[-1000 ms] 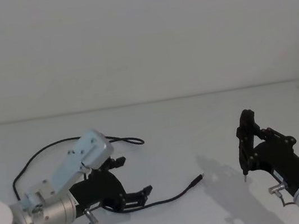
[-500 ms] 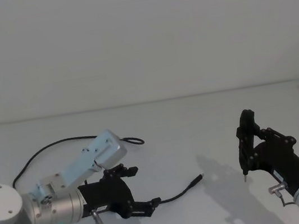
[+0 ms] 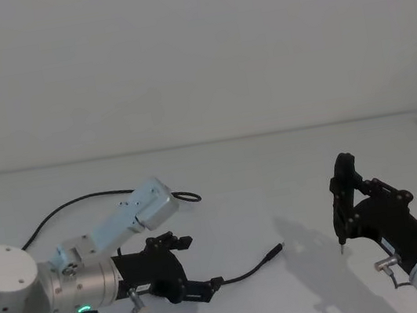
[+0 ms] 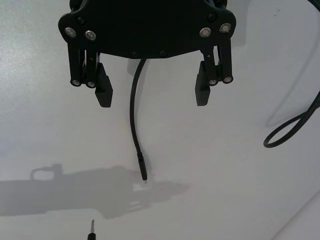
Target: Pick up the data cable with the one hand.
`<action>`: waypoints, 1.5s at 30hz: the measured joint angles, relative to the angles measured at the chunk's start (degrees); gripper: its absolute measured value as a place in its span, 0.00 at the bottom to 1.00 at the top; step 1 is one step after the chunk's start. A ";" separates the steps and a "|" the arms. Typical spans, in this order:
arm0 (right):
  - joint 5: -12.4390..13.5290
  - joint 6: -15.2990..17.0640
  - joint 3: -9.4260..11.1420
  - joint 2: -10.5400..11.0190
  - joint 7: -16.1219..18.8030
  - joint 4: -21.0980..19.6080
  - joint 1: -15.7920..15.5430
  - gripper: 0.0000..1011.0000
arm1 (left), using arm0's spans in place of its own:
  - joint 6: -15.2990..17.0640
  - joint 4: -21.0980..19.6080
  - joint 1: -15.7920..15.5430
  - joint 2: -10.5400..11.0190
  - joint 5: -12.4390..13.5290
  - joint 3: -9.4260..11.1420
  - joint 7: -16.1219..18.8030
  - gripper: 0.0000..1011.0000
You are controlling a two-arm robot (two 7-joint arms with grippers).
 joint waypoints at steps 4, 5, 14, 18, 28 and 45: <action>0.00 0.00 0.00 0.00 0.00 0.00 0.00 0.28 | 0.59 1.34 -0.89 -0.63 -0.31 0.35 -0.32 0.99; 0.00 0.00 0.00 0.00 0.00 0.00 0.00 0.28 | 0.78 1.88 -1.22 -0.86 -0.39 0.54 -0.46 0.99; 0.00 0.00 0.00 0.00 0.00 0.00 0.00 0.28 | 1.67 4.40 -3.20 -2.06 -0.51 1.90 -1.37 0.99; 0.00 0.00 0.00 0.00 0.00 0.00 0.00 0.28 | 1.87 5.32 -3.92 -2.41 -0.37 2.55 -1.66 0.99; 0.00 0.00 0.00 0.00 0.00 0.00 0.00 0.28 | 2.29 7.11 -5.33 -3.00 0.12 3.92 -1.88 0.99; 0.00 0.00 0.00 0.00 0.00 0.00 0.00 0.28 | 4.01 9.34 -6.75 -4.24 1.23 5.35 -1.28 0.99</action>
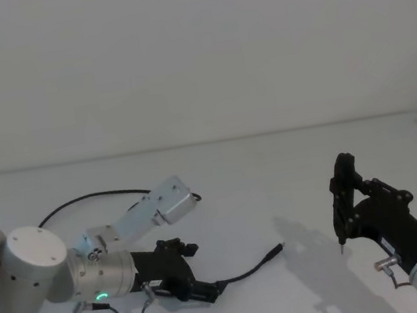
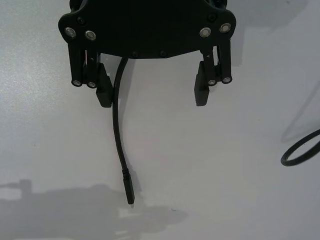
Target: Pick up the data cable with the one hand.
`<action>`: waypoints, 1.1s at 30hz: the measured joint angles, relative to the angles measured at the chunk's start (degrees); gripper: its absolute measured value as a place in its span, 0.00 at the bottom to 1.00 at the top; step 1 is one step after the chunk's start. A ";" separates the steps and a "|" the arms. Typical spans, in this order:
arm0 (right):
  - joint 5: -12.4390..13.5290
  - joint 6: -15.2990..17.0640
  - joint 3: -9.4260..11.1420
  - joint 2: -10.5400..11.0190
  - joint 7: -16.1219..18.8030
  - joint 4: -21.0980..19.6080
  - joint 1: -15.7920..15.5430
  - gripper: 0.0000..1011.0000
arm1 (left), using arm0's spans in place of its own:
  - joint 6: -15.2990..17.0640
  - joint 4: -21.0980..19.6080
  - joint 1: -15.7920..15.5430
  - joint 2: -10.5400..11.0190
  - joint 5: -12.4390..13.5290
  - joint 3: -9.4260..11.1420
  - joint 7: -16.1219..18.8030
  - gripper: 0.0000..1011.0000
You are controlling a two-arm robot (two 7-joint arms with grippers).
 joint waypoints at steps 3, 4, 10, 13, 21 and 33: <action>0.00 0.00 0.00 0.00 0.00 0.00 0.00 0.28 | 0.16 0.20 -0.12 -0.13 0.11 0.12 0.05 0.93; 0.00 0.00 0.00 0.00 0.00 0.00 0.00 0.28 | 0.19 0.25 -0.14 -0.16 0.13 0.14 0.06 0.92; 0.00 0.00 0.00 0.00 0.00 0.00 0.00 0.28 | 0.39 0.52 -0.30 -0.34 0.25 0.29 0.11 0.76; 0.00 0.00 0.00 0.00 0.00 0.00 0.00 0.28 | 0.46 0.60 -0.35 -0.39 0.29 0.34 0.13 0.67; 0.00 0.00 0.00 0.00 0.00 0.00 0.00 0.28 | 0.59 0.76 -0.44 -0.48 0.37 0.42 0.18 0.42; 0.00 0.00 0.00 0.00 0.00 0.00 0.00 0.28 | 0.68 0.84 -0.49 -0.53 0.45 0.48 0.22 0.07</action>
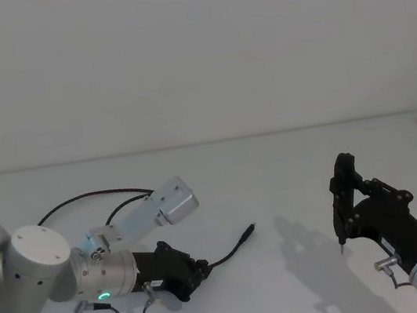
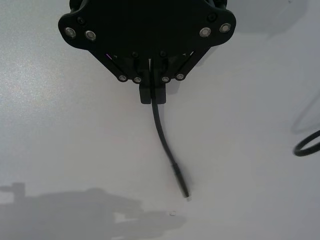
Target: Pick up the data cable with the one hand.
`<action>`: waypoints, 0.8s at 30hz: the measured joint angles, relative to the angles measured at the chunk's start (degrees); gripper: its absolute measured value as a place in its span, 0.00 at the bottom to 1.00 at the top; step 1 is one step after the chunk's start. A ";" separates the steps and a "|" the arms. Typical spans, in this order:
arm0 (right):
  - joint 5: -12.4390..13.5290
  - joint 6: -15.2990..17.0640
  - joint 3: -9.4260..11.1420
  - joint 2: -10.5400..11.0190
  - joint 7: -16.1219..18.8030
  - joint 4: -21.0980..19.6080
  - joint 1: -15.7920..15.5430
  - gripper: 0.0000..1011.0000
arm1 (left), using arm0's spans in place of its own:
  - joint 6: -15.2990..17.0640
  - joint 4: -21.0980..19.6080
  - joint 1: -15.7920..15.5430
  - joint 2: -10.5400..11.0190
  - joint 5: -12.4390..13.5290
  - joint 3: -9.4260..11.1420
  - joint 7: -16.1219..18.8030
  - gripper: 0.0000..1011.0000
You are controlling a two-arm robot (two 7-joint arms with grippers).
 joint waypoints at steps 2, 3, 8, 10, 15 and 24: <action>0.00 0.00 0.00 0.00 0.00 0.00 0.00 0.28 | 0.00 0.00 0.00 -0.01 0.02 0.00 0.00 0.04; 0.00 0.00 0.01 -0.01 0.00 0.00 0.00 0.28 | 0.00 0.00 0.00 -0.01 0.02 0.00 0.00 0.04; 0.21 0.01 0.50 -0.06 0.12 -0.37 0.03 0.28 | -0.90 -0.31 0.27 0.07 0.06 -0.13 0.05 0.04; 0.55 0.06 0.87 -0.08 0.30 -0.84 0.08 0.28 | -1.59 -0.67 0.43 0.18 0.06 -0.28 0.04 0.04; 1.54 0.25 1.75 -0.14 0.83 -2.20 0.26 0.28 | -2.99 -1.68 0.80 0.53 -0.09 -0.61 -0.17 0.04; 4.01 0.83 3.41 -0.25 2.51 -5.58 0.69 0.28 | -4.91 -4.72 1.49 1.61 -1.20 -1.31 -0.85 0.04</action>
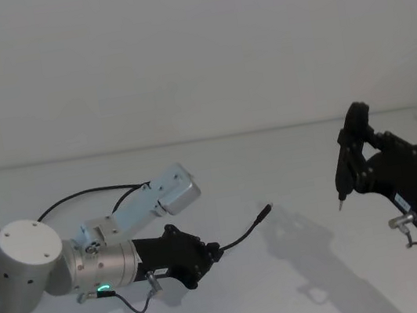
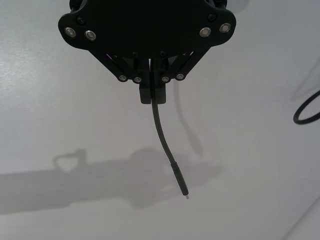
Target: Pick up the data cable with the one hand.
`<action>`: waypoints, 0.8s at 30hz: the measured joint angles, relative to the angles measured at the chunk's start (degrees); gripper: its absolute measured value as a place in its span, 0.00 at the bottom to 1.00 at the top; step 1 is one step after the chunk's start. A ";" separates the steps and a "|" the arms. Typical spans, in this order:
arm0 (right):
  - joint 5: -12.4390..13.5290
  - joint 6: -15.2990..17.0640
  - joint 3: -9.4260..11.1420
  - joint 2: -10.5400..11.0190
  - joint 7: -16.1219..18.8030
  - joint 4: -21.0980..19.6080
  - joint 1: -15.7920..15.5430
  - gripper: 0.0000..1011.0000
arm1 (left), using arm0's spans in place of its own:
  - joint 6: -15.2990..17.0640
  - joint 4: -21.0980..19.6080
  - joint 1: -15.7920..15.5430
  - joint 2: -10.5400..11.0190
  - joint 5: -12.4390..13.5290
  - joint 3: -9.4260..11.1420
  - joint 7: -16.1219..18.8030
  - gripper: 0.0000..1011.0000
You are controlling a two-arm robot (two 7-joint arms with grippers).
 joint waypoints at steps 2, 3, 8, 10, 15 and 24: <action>0.37 0.14 0.13 -0.03 0.27 -0.46 0.06 0.28 | -0.19 -0.40 0.08 0.14 -0.16 -0.09 -0.06 0.04; 0.80 0.37 0.30 -0.10 0.58 -0.91 0.12 0.28 | -0.38 -0.77 0.16 0.25 -0.30 -0.15 -0.11 0.04; 2.00 1.27 0.65 -0.30 1.39 -1.93 0.33 0.28 | -0.75 -1.56 0.34 0.54 -0.58 -0.33 -0.23 0.04; 2.60 1.73 0.73 -0.43 1.75 -2.27 0.45 0.28 | -0.91 -1.89 0.40 0.65 -0.70 -0.40 -0.28 0.04; 3.63 2.38 0.69 -0.66 2.52 -2.36 0.90 0.28 | -1.14 -2.40 0.51 0.85 -0.87 -0.51 -0.36 0.04; 4.39 1.75 0.31 -1.51 3.82 0.06 3.27 0.28 | -1.40 -2.92 0.60 1.02 -1.06 -0.58 -0.44 0.04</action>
